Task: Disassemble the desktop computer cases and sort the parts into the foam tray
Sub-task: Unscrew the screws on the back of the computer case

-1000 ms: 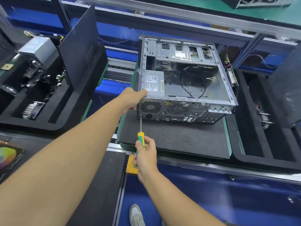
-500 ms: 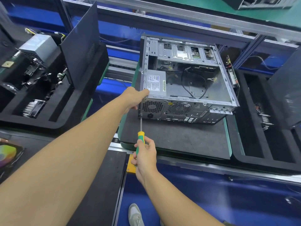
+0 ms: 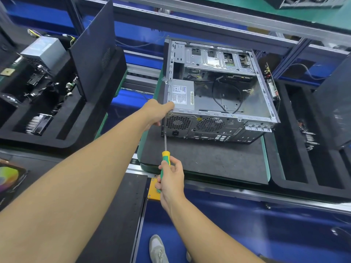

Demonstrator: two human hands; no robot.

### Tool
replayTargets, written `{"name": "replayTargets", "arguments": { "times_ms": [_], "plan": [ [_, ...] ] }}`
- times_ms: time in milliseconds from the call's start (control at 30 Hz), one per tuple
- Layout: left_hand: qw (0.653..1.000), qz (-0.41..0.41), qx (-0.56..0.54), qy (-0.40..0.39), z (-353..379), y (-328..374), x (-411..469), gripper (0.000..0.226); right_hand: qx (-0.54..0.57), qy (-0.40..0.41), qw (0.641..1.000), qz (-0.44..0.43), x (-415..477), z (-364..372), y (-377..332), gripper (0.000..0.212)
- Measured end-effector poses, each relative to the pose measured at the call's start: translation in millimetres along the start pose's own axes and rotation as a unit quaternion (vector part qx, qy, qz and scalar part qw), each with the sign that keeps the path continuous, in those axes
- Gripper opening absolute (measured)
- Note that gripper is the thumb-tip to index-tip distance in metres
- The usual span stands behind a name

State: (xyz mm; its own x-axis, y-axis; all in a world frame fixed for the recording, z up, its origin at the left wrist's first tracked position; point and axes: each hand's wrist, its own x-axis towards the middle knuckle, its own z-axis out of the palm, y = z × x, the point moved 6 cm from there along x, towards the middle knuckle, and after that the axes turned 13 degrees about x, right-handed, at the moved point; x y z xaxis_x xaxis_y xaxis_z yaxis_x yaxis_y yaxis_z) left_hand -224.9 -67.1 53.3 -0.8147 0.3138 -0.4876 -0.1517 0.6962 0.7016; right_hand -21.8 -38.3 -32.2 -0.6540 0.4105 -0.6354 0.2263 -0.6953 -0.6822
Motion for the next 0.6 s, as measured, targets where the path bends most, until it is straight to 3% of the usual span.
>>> {"name": "replayTargets", "arguments": {
  "times_ms": [167, 333, 467, 600],
  "plan": [
    [1.000, -0.003, 0.004, 0.004, -1, -2, 2, 0.062, -0.070, 0.012, 0.997, -0.018, 8, -2, 8, 0.025],
    [1.000, -0.002, 0.005, 0.006, -1, 0, 2, 0.055, -0.008, -0.041, 0.995, 0.093, 18, -4, 14, 0.020],
    [1.000, -0.001, -0.008, -0.004, 1, 0, 4, 0.063, 0.051, -0.111, 0.976, 0.181, 19, -1, 18, 0.036],
    [1.000, 0.000, -0.007, 0.005, 1, -1, 4, 0.054, 0.006, -0.122, 0.980, 0.159, 21, -11, 17, 0.030]
  ]
}}
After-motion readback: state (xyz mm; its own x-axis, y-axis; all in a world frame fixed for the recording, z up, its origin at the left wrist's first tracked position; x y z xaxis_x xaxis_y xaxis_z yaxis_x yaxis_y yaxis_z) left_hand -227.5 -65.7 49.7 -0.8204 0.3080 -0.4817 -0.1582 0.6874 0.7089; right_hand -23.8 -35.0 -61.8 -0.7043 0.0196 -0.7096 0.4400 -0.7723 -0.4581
